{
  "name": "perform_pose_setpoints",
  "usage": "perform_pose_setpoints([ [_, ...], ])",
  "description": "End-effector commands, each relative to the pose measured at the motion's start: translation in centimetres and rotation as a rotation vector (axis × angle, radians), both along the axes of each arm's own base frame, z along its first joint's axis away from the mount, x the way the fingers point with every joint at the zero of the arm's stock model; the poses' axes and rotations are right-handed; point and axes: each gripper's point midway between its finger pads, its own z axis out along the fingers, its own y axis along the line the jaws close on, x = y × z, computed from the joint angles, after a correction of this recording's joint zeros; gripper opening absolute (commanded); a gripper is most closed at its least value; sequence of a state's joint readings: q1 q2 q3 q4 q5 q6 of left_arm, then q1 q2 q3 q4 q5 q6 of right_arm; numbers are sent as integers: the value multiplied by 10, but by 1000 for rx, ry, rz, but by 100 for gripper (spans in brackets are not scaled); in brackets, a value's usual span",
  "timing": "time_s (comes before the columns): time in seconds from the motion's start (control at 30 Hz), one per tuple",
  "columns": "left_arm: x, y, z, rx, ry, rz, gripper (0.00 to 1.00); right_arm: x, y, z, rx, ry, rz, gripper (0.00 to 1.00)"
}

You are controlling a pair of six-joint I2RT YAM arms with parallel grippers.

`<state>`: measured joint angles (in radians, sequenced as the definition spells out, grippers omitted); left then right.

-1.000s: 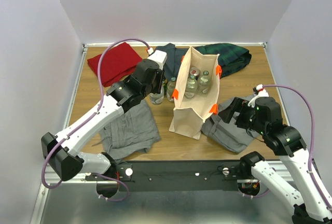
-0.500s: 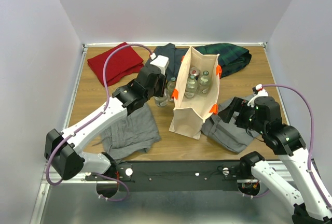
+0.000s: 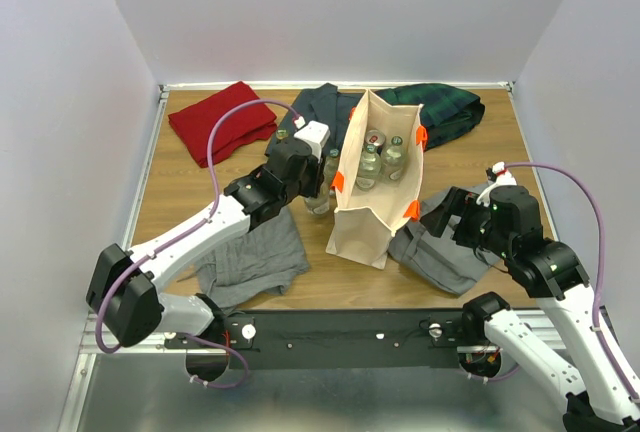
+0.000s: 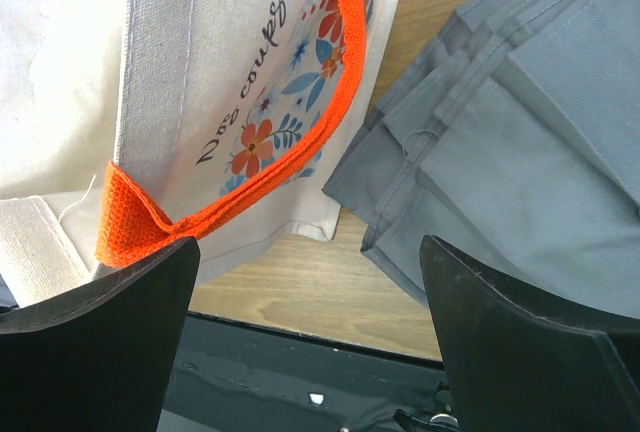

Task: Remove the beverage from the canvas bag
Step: Place the drink at the center of the board.

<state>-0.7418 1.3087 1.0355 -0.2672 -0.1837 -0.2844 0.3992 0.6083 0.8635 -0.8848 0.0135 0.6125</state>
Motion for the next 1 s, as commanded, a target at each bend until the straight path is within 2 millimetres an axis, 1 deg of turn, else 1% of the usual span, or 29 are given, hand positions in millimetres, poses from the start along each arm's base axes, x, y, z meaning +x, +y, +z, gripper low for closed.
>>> perform_pose_setpoints([
  [0.0, 19, -23, 57, -161, -171, -17, 0, -3, -1, -7, -12, 27, -3, 100],
  [0.23, 23, -33, 54, -159, -164, -34, 0, -3, -3, -8, -12, 30, -11, 100],
  [0.47, 22, -41, 44, -150, -141, -54, 0, -2, -3, -9, -15, 36, -15, 100],
  [0.97, 26, -51, 36, -150, -131, -70, 0, -2, -3, -9, -15, 36, -19, 100],
])
